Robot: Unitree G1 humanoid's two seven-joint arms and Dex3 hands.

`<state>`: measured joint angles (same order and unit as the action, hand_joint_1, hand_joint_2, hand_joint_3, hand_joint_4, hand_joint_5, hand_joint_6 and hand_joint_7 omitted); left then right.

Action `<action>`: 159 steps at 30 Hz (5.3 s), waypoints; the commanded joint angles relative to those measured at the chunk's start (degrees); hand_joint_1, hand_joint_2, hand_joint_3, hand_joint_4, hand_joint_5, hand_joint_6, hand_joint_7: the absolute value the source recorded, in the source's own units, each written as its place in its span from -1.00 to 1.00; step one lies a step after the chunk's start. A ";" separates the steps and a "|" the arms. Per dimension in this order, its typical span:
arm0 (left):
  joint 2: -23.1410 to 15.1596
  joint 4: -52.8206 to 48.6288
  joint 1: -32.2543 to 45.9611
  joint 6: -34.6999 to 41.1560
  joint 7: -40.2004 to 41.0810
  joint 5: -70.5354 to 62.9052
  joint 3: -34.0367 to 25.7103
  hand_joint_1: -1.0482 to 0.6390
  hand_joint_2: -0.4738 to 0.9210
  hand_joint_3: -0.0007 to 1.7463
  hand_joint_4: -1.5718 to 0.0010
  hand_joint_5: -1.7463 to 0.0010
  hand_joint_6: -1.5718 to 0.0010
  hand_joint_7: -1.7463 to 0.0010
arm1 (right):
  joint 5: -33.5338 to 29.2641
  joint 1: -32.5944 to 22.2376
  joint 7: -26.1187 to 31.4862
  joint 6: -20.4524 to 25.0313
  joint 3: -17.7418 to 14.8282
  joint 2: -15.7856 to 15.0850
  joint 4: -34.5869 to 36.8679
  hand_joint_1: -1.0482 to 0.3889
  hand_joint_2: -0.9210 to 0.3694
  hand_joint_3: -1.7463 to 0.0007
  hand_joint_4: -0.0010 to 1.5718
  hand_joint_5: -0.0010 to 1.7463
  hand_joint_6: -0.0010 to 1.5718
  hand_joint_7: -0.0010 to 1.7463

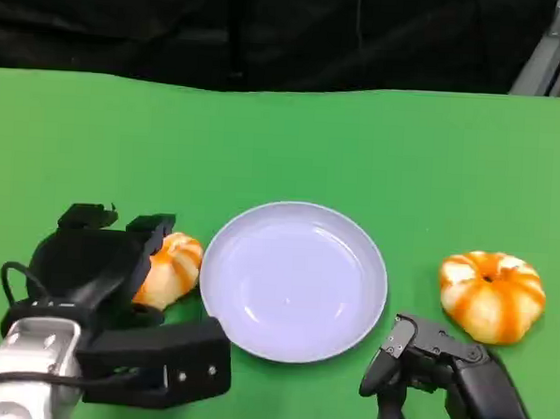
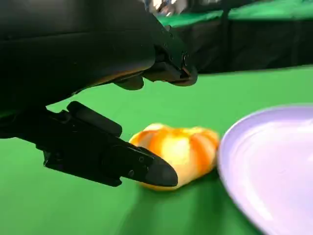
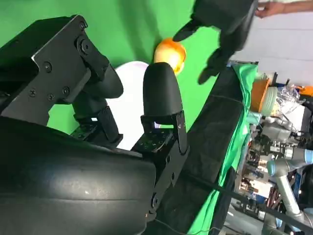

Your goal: Grasp the bread from the table and place it into the plate.

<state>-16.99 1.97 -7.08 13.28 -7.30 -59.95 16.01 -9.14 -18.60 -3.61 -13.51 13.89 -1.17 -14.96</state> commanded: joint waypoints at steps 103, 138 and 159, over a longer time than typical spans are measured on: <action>1.12 -8.64 -12.01 -13.91 30.84 8.14 6.30 0.00 0.15 0.40 -0.27 -1.00 0.05 -1.00 | 0.80 -1.38 0.05 2.23 0.93 0.66 -2.90 0.71 -0.10 -0.65 0.08 0.94 -0.06 0.70; 12.85 -25.86 -18.99 -11.21 19.21 11.12 15.92 0.00 0.74 -0.63 -0.05 -1.00 -0.09 -0.22 | -0.12 -1.75 0.80 2.93 2.60 0.79 -3.68 0.68 -0.09 -0.64 0.09 0.94 -0.04 0.67; 9.51 -12.85 -16.65 0.12 6.78 6.76 16.81 -0.79 1.00 -0.36 1.00 0.99 0.99 1.00 | -0.31 -0.93 0.94 2.17 2.46 0.82 -2.46 0.65 -0.06 -0.67 0.11 0.95 -0.03 0.68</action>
<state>-6.02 -13.73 -24.76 13.46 -0.08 -53.75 34.03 -9.51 -19.95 -2.94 -10.93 16.67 0.10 -17.62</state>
